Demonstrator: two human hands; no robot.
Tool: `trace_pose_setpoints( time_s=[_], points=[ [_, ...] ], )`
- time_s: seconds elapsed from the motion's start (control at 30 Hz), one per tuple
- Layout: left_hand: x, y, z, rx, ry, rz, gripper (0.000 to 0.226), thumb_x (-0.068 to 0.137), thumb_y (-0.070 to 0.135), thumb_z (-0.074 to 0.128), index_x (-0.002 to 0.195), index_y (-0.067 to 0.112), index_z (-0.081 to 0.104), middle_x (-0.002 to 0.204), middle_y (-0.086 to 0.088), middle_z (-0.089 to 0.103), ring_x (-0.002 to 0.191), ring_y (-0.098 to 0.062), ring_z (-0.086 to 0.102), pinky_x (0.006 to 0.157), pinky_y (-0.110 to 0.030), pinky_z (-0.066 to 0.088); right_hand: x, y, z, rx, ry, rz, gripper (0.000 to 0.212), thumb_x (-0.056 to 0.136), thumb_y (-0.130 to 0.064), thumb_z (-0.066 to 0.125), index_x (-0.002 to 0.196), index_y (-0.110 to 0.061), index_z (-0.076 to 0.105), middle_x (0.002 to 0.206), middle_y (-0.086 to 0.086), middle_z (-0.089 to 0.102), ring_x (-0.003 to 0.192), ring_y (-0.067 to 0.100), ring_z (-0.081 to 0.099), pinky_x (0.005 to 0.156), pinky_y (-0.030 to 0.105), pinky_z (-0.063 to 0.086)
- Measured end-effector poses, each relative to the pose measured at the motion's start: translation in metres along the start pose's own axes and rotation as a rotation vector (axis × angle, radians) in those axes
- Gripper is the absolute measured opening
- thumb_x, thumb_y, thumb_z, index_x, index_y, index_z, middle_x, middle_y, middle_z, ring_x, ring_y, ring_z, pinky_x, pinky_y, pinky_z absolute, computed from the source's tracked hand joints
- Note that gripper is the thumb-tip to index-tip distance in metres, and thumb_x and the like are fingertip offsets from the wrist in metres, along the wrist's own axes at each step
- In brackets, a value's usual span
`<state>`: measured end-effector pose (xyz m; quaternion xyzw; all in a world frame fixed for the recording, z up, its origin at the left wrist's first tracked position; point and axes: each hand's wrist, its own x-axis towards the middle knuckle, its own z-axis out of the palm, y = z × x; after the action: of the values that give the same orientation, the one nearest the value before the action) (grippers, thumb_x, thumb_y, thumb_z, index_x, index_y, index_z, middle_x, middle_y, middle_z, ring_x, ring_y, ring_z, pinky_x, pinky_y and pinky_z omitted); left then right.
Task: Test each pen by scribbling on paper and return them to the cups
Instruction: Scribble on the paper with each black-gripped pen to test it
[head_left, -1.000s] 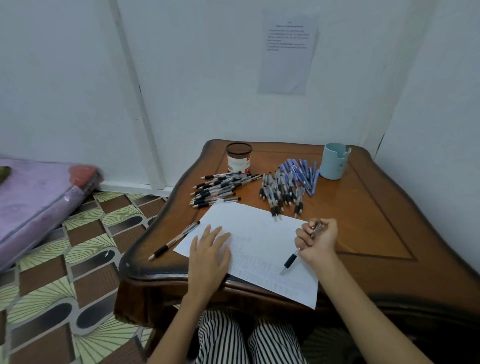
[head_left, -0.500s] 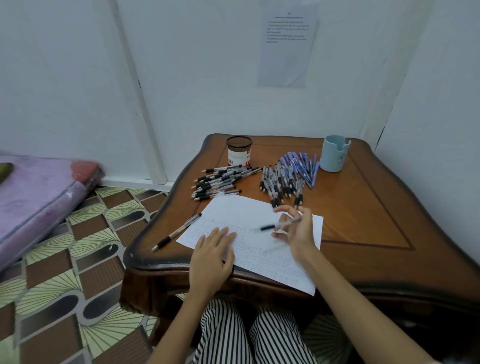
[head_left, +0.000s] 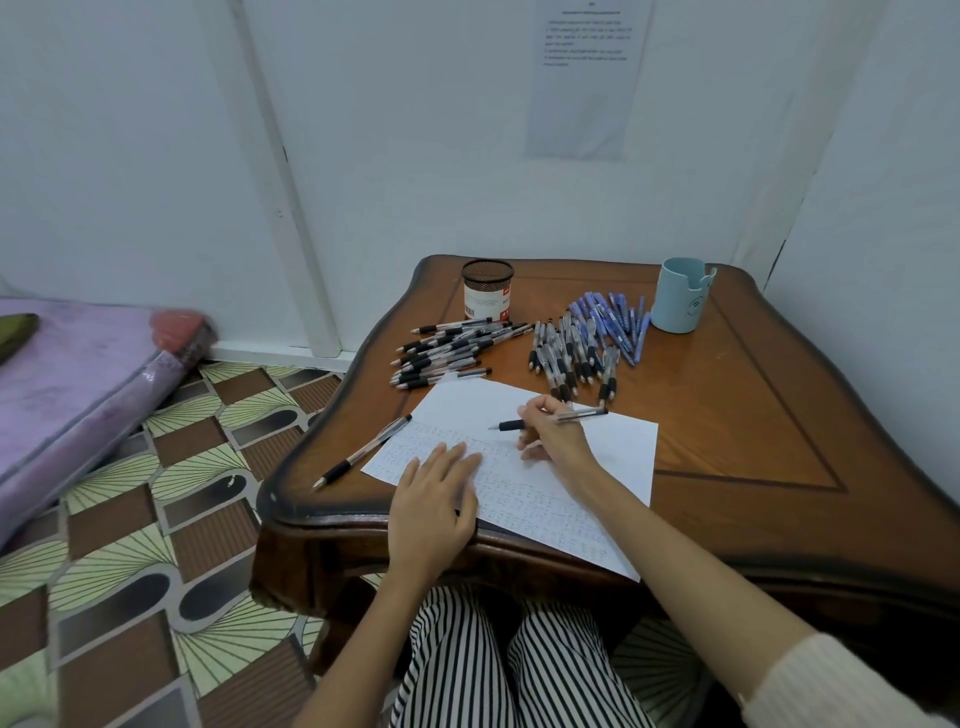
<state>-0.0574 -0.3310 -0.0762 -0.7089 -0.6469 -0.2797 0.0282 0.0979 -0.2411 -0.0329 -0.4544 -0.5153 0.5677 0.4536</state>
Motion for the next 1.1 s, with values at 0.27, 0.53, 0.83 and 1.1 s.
trace_pose_setpoints(
  time_s=[0.27, 0.53, 0.83, 1.1],
  points=[
    [0.000, 0.000, 0.002, 0.000, 0.026, 0.007, 0.044, 0.089, 0.032, 0.034, 0.119, 0.023, 0.065, 0.127, 0.001, 0.061, 0.125, -0.019, 0.052, 0.104, -0.041, 0.035, 0.006, 0.008, 0.002, -0.311, 0.013, -0.173, 0.045, 0.080, -0.028, 0.074, 0.049, -0.014, 0.046, 0.041, -0.009, 0.045, 0.043, 0.006, 0.044, 0.048, 0.018, 0.036],
    [0.000, -0.001, 0.003, 0.011, 0.041, 0.005, 0.044, 0.088, 0.032, 0.034, 0.119, 0.023, 0.065, 0.128, 0.002, 0.061, 0.126, -0.019, 0.051, 0.105, -0.041, 0.034, 0.014, 0.018, 0.000, -0.371, 0.101, -0.268, 0.046, 0.082, -0.026, 0.072, 0.048, -0.014, 0.044, 0.045, -0.001, 0.045, 0.047, 0.007, 0.039, 0.051, 0.020, 0.033],
    [0.000, 0.001, 0.003, 0.009, 0.034, 0.001, 0.046, 0.088, 0.031, 0.033, 0.120, 0.021, 0.065, 0.128, 0.000, 0.060, 0.126, -0.019, 0.050, 0.105, -0.043, 0.036, 0.015, 0.020, 0.002, -0.455, 0.108, -0.324, 0.046, 0.084, -0.010, 0.061, 0.047, -0.019, 0.033, 0.048, 0.001, 0.034, 0.051, 0.012, 0.031, 0.055, 0.030, 0.026],
    [0.000, 0.002, 0.001, 0.004, 0.044, 0.005, 0.046, 0.087, 0.030, 0.034, 0.119, 0.020, 0.065, 0.127, -0.001, 0.062, 0.124, -0.021, 0.052, 0.104, -0.043, 0.037, 0.017, 0.022, -0.001, -0.415, 0.138, -0.327, 0.047, 0.086, -0.018, 0.066, 0.048, -0.019, 0.039, 0.046, -0.004, 0.039, 0.050, 0.010, 0.038, 0.054, 0.026, 0.030]
  ],
)
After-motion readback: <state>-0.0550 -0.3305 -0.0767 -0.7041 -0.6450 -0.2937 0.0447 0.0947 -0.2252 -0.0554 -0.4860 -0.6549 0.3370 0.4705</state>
